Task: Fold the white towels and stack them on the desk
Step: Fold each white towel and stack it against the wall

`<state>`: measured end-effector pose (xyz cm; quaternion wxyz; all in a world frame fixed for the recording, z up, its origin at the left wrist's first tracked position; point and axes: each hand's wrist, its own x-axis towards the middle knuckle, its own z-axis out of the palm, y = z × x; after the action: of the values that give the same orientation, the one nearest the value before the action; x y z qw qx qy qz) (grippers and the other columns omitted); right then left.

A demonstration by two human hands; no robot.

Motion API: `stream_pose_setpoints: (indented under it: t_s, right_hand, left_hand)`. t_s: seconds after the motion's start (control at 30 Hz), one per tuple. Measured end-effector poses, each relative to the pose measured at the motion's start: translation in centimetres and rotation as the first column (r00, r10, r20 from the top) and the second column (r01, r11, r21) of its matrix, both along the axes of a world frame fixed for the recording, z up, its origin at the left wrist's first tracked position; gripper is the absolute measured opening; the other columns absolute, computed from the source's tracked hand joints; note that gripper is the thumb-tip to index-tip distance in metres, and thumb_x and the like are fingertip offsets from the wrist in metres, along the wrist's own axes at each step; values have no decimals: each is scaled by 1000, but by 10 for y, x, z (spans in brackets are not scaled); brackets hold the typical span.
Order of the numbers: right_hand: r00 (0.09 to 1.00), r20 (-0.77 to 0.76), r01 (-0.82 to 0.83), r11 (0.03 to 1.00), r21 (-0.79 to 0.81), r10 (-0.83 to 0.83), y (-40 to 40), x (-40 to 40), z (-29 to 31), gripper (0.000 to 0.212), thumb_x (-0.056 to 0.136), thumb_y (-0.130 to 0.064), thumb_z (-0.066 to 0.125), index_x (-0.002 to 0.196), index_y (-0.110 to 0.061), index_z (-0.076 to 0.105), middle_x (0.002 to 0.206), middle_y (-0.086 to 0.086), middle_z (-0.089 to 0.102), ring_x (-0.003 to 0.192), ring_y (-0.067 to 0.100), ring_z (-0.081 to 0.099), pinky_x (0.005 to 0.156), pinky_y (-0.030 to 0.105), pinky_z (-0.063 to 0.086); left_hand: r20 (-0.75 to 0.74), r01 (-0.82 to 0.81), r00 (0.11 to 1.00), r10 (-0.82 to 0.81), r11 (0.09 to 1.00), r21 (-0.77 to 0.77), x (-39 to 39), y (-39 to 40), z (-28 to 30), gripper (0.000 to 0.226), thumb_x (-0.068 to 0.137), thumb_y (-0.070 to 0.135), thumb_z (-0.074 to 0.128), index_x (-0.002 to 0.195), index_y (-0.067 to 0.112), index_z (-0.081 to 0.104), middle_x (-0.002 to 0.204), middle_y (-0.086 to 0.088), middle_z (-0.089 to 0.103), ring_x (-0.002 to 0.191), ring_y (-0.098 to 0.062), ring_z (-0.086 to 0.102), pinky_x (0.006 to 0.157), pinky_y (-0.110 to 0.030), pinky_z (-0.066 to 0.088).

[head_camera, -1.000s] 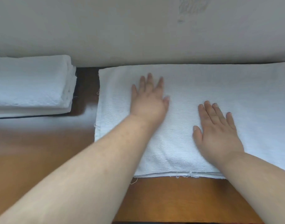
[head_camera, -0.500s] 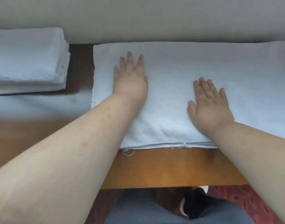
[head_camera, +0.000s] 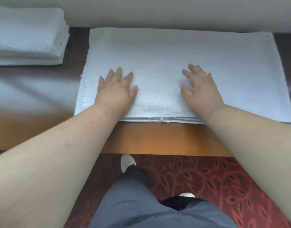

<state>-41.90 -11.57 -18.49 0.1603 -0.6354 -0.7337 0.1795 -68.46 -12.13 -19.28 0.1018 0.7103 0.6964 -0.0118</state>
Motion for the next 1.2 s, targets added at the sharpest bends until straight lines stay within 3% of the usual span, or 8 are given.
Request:
stream_pose_setpoints:
  t_s: [0.17,0.4,0.53,0.6,0.67,0.77,0.93,1.2]
  right_hand:
    - [930,365,10,988,-152,46,-53,38,-11,72,94,-65,18,156,-27,13,165,2,3,151,20,-4,119,52,-2]
    - [896,423,225,960,-169,-136,-68,119,-14,87,84,-78,5,156,-29,3,165,2,-3,151,21,-8,120,51,-3]
    - [878,407,362,906,-218,-253,-84,161,-9,83,87,-73,8,156,-27,3,165,3,-3,151,22,-7,120,52,0]
    - [896,347,365,904,-222,-277,-89,169,-6,82,88,-70,8,156,-26,8,165,4,-1,151,21,-7,120,51,-1]
    - [906,302,363,912,-192,-297,-93,174,-7,78,90,-67,9,156,-25,13,165,4,2,151,20,-5,121,49,-1]
    - [886,316,402,901,-163,-339,-106,190,-14,72,94,-62,14,156,-26,11,165,2,4,151,19,-4,121,49,2]
    - [879,333,384,920,-74,-340,-130,214,-23,77,93,-66,6,157,-23,10,165,0,5,151,16,-3,121,49,7]
    - [858,378,410,907,-95,-348,-129,214,-25,77,93,-69,10,155,-25,18,164,-3,13,151,25,1,119,56,6]
  left_hand:
    - [-89,-37,995,38,999,7,12,-42,-6,68,90,70,12,151,40,12,163,-3,7,149,-26,2,114,-61,2]
    - [-114,-253,962,247,967,-40,-33,-51,-6,64,92,60,10,152,37,7,162,-8,4,148,-32,5,115,-58,13]
    - [-123,-421,903,412,905,-58,-6,-47,10,63,95,32,27,154,29,7,163,-8,3,148,-30,3,116,-57,7]
    - [-63,-274,960,273,962,-5,38,-41,22,71,91,17,37,155,25,8,163,-7,3,148,-26,1,119,-51,4]
    - [-14,72,997,-71,996,45,96,-42,30,67,93,18,39,155,26,12,163,-6,5,149,-25,1,120,-45,4]
    - [34,427,904,-427,904,1,178,-44,25,55,100,33,31,154,30,18,163,-4,8,149,-23,3,120,-40,4]
    - [41,562,827,-561,821,-106,270,-23,10,55,103,42,21,155,27,11,164,-2,0,149,-23,-4,120,-45,1]
    - [12,570,820,-572,814,-112,369,51,0,62,100,48,19,155,24,2,163,-3,-8,149,-23,-9,120,-48,-2]
